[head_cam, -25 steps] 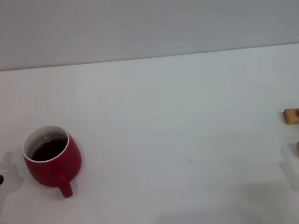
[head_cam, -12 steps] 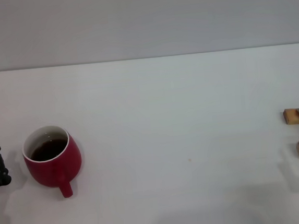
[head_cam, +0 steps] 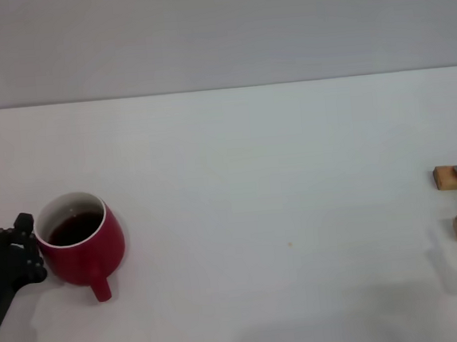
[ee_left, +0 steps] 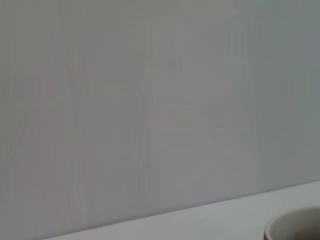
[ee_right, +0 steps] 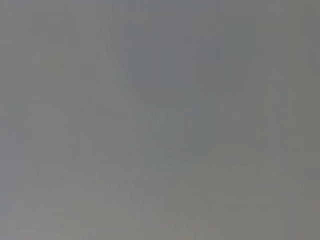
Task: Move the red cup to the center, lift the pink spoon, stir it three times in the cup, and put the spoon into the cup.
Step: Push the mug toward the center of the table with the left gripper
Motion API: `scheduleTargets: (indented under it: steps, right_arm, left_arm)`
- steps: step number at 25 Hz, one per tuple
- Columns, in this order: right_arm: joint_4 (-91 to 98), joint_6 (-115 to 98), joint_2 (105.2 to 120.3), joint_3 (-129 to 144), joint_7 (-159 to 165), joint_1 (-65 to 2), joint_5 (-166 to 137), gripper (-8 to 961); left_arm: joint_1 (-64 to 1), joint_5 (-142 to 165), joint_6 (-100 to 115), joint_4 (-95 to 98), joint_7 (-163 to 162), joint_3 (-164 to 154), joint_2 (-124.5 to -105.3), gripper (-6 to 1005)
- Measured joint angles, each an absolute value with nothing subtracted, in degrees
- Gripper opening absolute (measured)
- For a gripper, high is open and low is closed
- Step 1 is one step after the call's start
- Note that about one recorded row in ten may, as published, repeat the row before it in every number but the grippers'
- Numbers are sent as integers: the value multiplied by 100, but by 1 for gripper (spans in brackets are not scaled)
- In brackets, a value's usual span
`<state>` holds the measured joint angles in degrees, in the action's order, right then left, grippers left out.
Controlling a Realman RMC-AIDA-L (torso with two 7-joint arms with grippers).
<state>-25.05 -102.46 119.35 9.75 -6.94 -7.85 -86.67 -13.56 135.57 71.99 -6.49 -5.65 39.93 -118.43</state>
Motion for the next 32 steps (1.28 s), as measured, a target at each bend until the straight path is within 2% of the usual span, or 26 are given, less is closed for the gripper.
scheduleTargets:
  steps: [25,32]
  right_arm:
    - [-2496,-10255,11935,1121,-694,-738,-8667,710]
    - [-2503,-10356,11935,1125,-694,-688,-8666,710]
  left_arm:
    - [-1340,13529,7185,-910,-519,3417,-11842,-2]
    - [-1738,13527,6871,-610,-514,3518,-11814,-2]
